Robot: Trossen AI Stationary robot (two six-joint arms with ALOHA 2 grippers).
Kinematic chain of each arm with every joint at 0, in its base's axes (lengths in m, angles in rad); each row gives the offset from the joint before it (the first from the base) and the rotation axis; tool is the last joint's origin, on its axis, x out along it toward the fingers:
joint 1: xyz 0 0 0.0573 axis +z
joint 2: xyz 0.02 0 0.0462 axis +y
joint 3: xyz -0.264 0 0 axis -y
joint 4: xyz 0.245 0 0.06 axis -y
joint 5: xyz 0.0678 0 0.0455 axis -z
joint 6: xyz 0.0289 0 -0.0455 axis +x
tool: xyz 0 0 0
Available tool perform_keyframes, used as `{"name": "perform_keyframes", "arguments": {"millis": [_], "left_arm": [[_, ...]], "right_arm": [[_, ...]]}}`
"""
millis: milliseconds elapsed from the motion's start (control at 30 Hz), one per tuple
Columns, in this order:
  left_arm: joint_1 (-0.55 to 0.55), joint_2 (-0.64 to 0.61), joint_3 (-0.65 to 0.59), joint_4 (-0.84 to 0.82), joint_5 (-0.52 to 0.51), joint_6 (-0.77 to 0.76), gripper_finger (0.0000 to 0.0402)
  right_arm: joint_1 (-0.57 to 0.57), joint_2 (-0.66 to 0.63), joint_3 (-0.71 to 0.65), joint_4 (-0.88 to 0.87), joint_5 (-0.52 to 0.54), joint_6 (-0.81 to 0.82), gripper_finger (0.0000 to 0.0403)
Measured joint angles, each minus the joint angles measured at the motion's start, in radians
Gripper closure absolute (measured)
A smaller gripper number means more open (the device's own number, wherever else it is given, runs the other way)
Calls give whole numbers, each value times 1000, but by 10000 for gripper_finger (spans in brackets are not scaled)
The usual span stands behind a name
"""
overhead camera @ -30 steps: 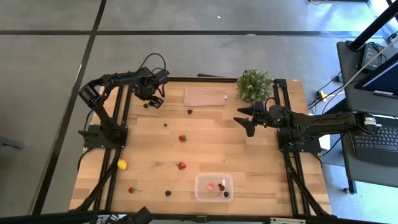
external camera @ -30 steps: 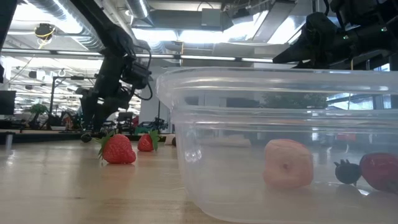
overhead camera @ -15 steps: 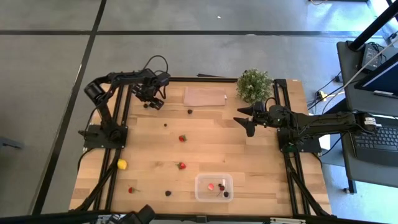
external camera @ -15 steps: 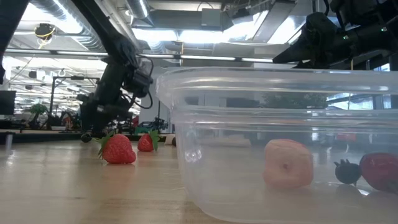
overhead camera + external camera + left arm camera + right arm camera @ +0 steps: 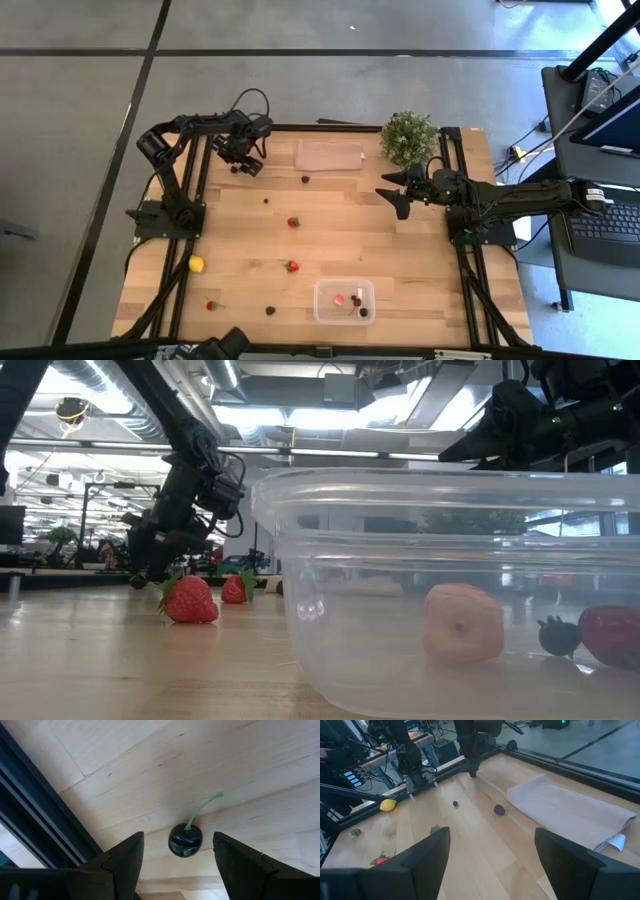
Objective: Pick and placing Produce into tupperware
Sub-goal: Put the black cherry into the transparent container
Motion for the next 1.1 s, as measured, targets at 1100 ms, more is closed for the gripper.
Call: {"name": "perform_keyframes", "arguments": {"millis": [1100], "left_arm": [[7, -7, -99, 77, 35, 15, 173]], "right_arm": [[10, 0, 0, 0, 0, -4, 111]]}}
